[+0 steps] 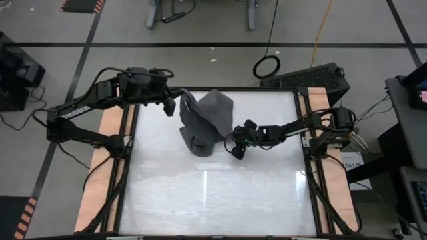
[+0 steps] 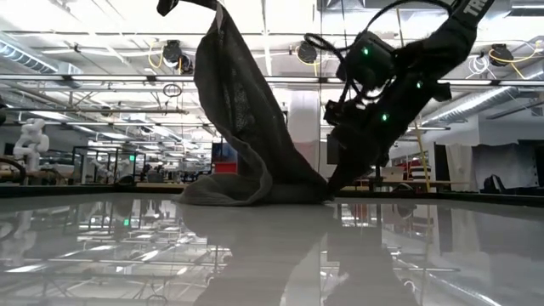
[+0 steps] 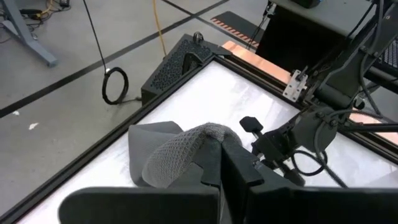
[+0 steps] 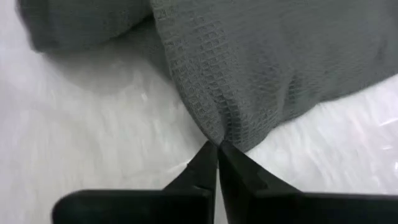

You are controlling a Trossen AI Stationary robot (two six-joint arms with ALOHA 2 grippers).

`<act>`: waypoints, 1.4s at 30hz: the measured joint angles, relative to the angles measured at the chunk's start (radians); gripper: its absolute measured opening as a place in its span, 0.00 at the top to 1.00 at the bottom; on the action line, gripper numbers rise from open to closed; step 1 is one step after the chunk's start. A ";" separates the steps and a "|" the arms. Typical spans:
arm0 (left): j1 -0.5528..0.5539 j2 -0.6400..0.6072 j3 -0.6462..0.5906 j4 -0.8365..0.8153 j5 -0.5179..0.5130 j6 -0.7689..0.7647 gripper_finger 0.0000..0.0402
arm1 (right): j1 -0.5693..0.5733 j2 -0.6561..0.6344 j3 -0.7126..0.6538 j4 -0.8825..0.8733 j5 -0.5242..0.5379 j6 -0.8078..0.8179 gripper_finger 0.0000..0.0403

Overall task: Roll towel
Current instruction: Roll the gray towel

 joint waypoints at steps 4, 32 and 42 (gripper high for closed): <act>-0.001 0.000 0.000 0.000 0.000 0.001 1.00 | 0.004 -0.073 0.074 -0.117 -0.014 0.016 1.00; -0.001 -0.090 -0.001 0.694 0.131 0.001 1.00 | 0.016 -0.221 1.090 -0.917 0.399 -0.047 1.00; -0.001 -0.075 0.137 0.684 0.131 0.004 1.00 | 0.012 -0.220 1.312 -0.905 0.414 -0.200 1.00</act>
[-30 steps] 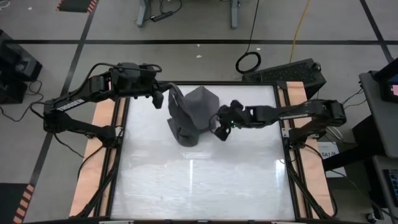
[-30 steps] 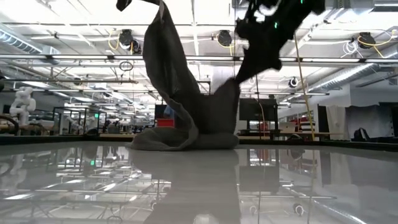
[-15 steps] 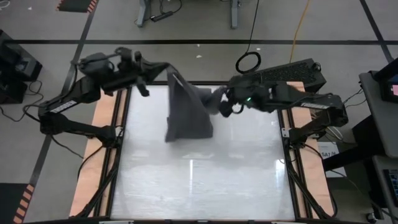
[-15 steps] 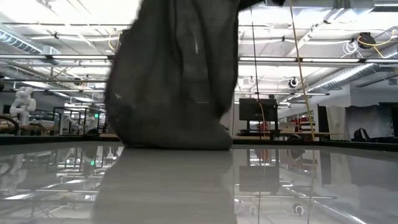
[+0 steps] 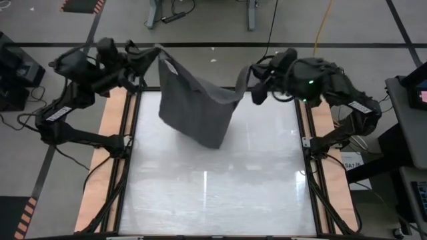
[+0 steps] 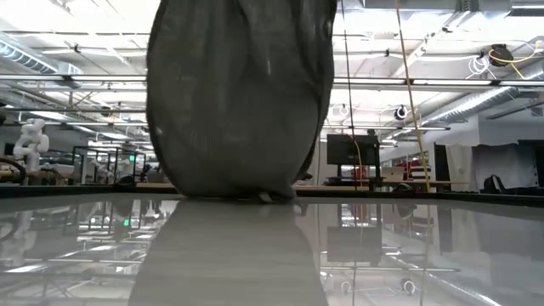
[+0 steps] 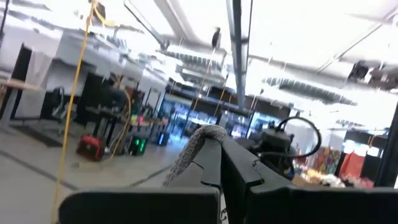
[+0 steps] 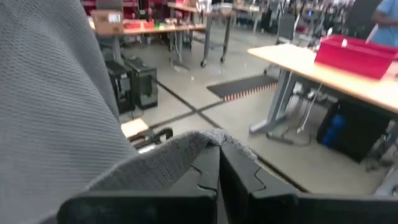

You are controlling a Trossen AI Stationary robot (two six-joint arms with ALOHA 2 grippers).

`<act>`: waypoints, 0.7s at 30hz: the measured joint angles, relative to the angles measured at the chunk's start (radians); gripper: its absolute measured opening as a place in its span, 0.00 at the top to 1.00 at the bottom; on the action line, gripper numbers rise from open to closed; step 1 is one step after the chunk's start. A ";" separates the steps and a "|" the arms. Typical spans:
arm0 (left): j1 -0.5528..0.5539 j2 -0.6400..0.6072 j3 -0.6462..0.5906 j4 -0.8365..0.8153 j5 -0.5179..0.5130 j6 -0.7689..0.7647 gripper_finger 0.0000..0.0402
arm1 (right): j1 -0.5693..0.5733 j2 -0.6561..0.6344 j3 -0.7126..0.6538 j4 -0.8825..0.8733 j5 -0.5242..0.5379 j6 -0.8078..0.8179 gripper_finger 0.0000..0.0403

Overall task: Roll towel
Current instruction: Roll the gray towel

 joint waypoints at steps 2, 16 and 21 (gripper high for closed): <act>0.000 0.012 0.041 0.002 0.000 0.011 1.00 | -0.002 0.000 0.038 0.015 0.016 -0.027 1.00; -0.069 0.157 0.323 0.123 0.099 -0.072 1.00 | 0.048 -0.007 0.225 0.243 -0.095 -0.127 1.00; -0.120 0.185 0.404 0.059 0.104 -0.080 1.00 | 0.125 -0.005 0.253 0.247 -0.087 -0.166 1.00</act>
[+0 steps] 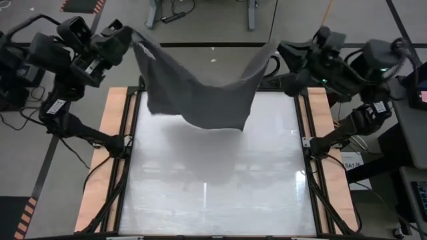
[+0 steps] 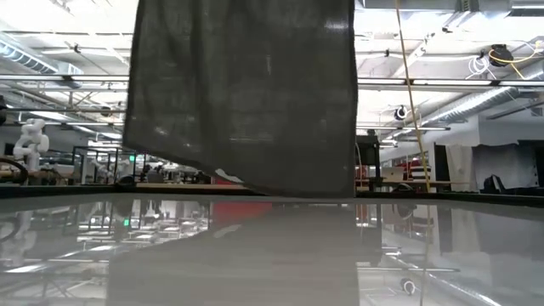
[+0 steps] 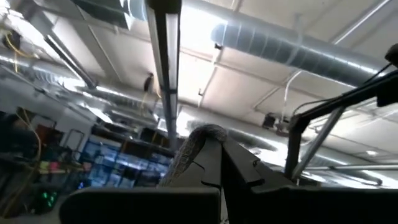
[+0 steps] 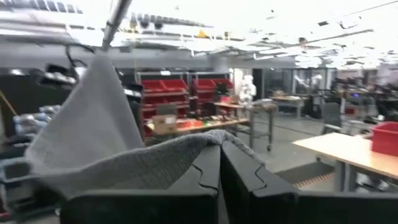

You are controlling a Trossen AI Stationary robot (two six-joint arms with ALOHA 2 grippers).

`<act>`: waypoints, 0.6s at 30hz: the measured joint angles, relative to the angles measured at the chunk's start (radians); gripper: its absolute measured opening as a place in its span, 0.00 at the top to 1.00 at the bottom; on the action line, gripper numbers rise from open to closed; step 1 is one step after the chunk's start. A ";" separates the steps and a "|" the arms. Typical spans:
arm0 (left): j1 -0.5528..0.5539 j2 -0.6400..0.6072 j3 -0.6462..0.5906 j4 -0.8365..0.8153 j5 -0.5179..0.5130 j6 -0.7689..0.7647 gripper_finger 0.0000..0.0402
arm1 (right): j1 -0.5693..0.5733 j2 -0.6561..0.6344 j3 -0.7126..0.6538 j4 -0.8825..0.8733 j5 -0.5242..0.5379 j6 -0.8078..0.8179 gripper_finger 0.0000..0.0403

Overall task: Roll towel
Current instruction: Roll the gray towel

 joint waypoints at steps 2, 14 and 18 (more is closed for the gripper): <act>-0.016 0.007 0.043 -0.080 -0.029 0.012 1.00 | 0.024 -0.001 0.006 0.013 0.019 0.006 1.00; -0.112 0.034 0.195 -0.322 -0.049 0.078 1.00 | 0.204 -0.003 0.007 0.029 0.075 0.053 1.00; -0.153 0.036 0.201 -0.320 0.091 0.036 1.00 | 0.270 -0.003 0.007 0.029 0.070 0.102 1.00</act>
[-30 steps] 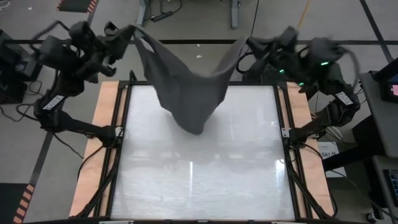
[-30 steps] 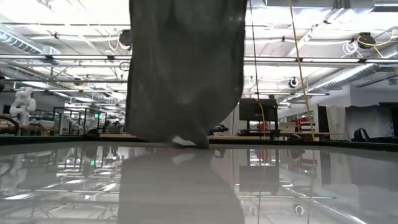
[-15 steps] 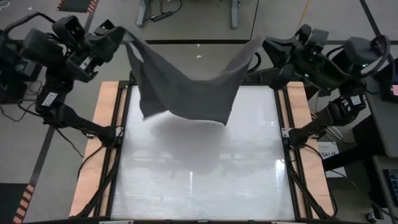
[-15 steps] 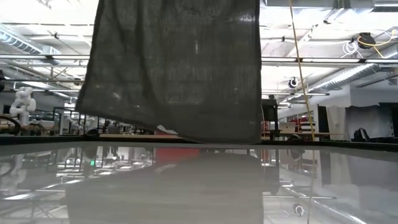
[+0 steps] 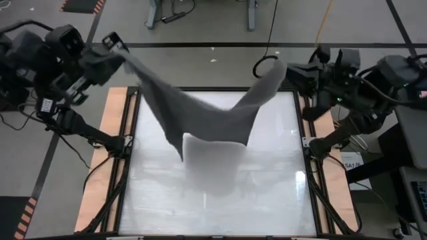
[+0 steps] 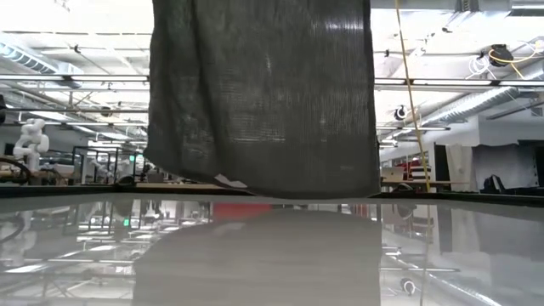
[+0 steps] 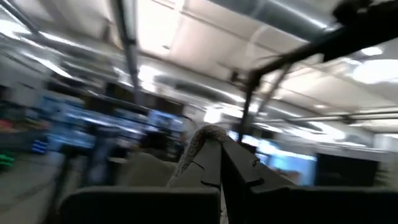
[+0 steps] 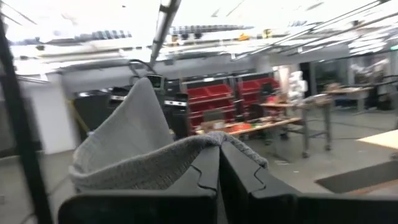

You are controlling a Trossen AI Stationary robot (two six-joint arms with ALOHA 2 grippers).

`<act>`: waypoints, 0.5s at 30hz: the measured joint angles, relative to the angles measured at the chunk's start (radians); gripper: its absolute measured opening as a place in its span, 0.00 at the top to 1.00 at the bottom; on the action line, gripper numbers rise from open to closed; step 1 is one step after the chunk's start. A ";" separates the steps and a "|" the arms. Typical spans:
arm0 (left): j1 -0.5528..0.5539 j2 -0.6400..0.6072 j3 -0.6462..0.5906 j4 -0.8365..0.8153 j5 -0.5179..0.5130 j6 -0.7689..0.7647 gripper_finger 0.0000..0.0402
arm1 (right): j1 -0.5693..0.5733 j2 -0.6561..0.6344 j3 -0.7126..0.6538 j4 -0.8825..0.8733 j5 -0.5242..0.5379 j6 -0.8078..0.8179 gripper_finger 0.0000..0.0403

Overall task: Roll towel
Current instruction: Roll the gray towel

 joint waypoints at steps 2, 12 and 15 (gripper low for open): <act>-0.020 0.001 0.001 0.015 0.041 -0.039 1.00 | 0.032 0.000 0.000 0.012 0.000 0.014 1.00; -0.080 0.034 0.001 0.237 0.176 -0.078 1.00 | 0.118 0.015 0.000 0.240 0.002 -0.024 1.00; -0.070 0.023 0.002 0.193 0.142 -0.018 1.00 | 0.128 0.013 0.000 0.216 0.010 -0.025 1.00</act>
